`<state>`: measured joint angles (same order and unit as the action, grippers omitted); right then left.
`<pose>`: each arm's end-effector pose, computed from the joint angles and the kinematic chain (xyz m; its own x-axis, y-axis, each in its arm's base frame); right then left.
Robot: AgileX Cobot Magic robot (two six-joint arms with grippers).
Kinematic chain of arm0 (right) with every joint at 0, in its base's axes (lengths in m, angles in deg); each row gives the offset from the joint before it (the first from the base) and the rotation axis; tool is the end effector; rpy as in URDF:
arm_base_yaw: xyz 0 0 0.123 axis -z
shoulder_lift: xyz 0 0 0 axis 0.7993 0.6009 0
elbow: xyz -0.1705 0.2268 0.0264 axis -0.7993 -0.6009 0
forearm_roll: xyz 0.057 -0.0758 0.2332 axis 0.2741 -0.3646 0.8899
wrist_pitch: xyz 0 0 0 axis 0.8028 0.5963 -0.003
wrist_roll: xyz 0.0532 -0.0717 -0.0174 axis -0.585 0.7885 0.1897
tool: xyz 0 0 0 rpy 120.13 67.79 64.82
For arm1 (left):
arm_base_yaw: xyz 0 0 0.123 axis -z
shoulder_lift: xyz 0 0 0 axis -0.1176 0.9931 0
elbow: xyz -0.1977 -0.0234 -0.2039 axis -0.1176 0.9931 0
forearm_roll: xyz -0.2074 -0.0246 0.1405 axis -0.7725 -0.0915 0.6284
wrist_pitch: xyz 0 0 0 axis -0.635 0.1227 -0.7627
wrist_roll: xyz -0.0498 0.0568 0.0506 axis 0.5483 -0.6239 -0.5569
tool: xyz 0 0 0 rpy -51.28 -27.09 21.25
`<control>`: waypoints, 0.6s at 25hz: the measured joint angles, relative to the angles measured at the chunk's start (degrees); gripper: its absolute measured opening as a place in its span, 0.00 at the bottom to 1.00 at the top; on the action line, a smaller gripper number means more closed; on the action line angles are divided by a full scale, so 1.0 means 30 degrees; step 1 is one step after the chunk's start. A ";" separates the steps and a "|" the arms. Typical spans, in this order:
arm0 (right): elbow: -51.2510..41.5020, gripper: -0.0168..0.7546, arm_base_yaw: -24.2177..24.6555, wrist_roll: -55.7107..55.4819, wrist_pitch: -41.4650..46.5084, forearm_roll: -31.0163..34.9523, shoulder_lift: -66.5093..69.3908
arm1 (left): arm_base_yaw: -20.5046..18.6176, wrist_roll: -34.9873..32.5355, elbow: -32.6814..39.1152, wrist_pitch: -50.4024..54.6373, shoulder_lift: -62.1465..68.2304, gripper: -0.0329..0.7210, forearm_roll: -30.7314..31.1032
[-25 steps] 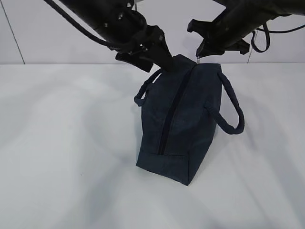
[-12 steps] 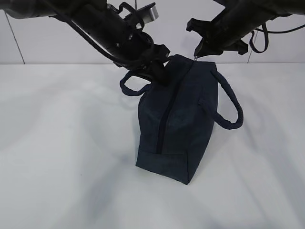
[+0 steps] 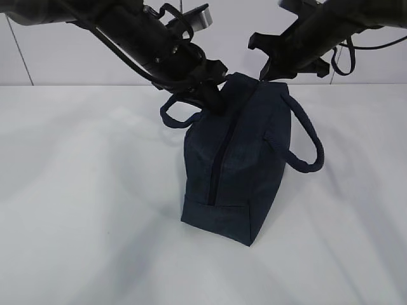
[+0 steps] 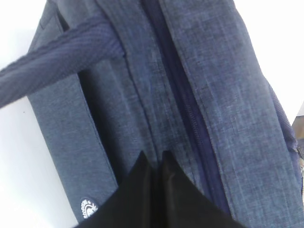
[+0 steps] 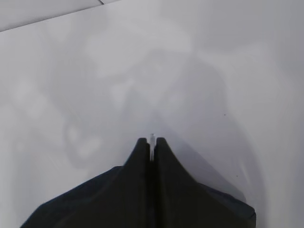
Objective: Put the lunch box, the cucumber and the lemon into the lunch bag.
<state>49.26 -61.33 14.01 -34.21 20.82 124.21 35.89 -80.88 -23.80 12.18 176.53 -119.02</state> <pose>0.4803 0.0903 0.2439 -0.8073 0.2461 -0.5364 0.0167 0.9181 0.3960 0.3900 -0.2736 0.2427 -0.7706 0.4150 -0.4837 0.6297 0.6129 -0.4774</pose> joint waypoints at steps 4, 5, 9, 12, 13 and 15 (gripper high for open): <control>0.0000 0.04 0.0148 0.0000 -0.0158 -0.0013 0.0640 | 0.0000 0.0000 0.0000 0.0000 0.0000 0.03 0.0082; 0.0018 0.04 0.0197 0.0000 -0.0079 0.0026 0.0807 | 0.0000 -0.0033 0.0000 0.0000 0.0000 0.03 0.0082; 0.0102 0.04 0.0359 0.0000 0.0068 0.0172 0.1373 | 0.0000 -0.0033 0.0000 0.0000 0.0000 0.03 0.0082; 0.0096 0.04 0.0359 0.0000 0.0030 0.0270 0.1495 | 0.0000 -0.0033 0.0000 0.0000 0.0000 0.03 0.0114; 0.0096 0.04 0.0359 0.0000 -0.0010 0.0299 0.1574 | 0.0000 -0.0033 0.0000 0.0000 0.0000 0.03 0.0121; 0.0141 0.04 0.0359 0.0000 -0.0077 0.0340 0.1767 | 0.0000 -0.0099 0.0000 0.0000 0.0000 0.03 0.0154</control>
<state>49.68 -60.26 14.01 -34.44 21.84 129.51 35.89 -81.18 -23.80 12.18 176.53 -118.56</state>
